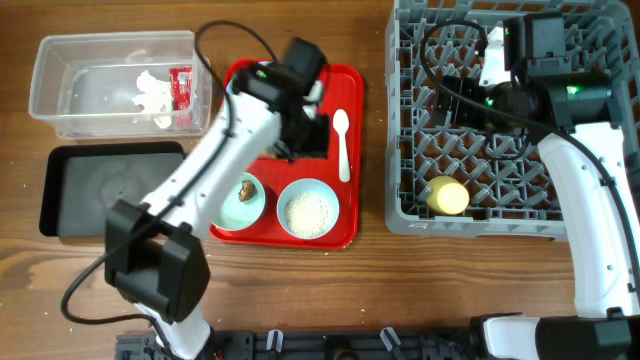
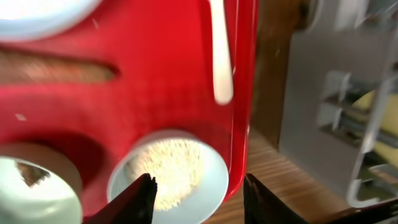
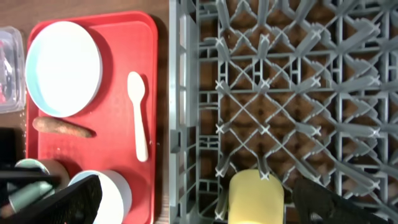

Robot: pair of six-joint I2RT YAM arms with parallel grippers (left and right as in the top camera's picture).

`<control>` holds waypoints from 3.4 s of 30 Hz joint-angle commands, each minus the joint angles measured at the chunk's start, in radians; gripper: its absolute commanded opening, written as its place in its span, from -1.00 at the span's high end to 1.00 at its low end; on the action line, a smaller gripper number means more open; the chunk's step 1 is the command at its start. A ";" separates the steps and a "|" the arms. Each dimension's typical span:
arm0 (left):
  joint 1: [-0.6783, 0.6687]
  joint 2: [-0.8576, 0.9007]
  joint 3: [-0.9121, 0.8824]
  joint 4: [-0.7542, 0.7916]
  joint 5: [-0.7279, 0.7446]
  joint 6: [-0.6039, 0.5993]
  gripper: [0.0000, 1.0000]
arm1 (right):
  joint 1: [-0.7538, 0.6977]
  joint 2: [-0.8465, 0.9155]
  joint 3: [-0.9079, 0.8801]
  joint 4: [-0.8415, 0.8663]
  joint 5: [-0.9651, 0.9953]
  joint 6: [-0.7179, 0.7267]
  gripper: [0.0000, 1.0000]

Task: Sort waste into correct bins and load items into the dishwasher rack
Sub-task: 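Grasp the blue bowl of rice with the left gripper, then carry the rice bowl left over the black tray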

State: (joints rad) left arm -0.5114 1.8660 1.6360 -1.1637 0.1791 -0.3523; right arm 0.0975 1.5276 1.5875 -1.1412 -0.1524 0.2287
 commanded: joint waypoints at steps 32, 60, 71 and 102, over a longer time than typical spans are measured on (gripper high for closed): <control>-0.261 -0.001 -0.394 0.350 -0.181 -0.180 0.68 | 0.004 -0.005 0.009 0.023 0.048 -0.019 -0.99; -0.210 -0.069 -0.208 0.225 -0.102 -0.123 0.92 | 0.004 -0.005 0.009 0.031 0.066 -0.019 -0.99; 0.159 -0.211 -0.200 0.195 0.177 -0.021 0.92 | 0.004 -0.005 0.009 0.075 0.066 -0.019 -0.99; 1.029 -0.139 -0.205 0.029 0.589 0.411 0.92 | 0.004 -0.005 0.009 0.110 0.066 -0.015 -1.00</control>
State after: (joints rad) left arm 0.4778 1.6913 1.4204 -1.1370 0.6559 -0.0166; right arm 0.0975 1.5276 1.5875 -1.0374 -0.1032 0.2218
